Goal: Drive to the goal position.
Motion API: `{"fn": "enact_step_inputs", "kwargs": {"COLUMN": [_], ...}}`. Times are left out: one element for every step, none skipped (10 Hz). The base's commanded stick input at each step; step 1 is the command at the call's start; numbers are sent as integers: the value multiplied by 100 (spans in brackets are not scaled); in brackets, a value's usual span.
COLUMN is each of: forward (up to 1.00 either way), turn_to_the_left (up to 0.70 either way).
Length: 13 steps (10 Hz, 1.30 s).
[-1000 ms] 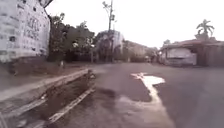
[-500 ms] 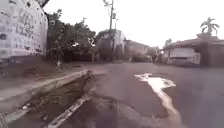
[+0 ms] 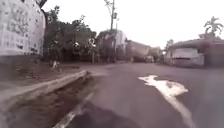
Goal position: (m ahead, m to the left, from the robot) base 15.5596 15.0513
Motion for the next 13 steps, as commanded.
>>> {"fn": "enact_step_inputs", "kwargs": {"forward": [100, 100, 100, 100, 100, 100, 100, 100, 100, 100, 100, 100, 100], "turn_to_the_left": [0, 0, 0, 0, 0, 0, 0, 0, 0, 0, 0, 0, 0]}}
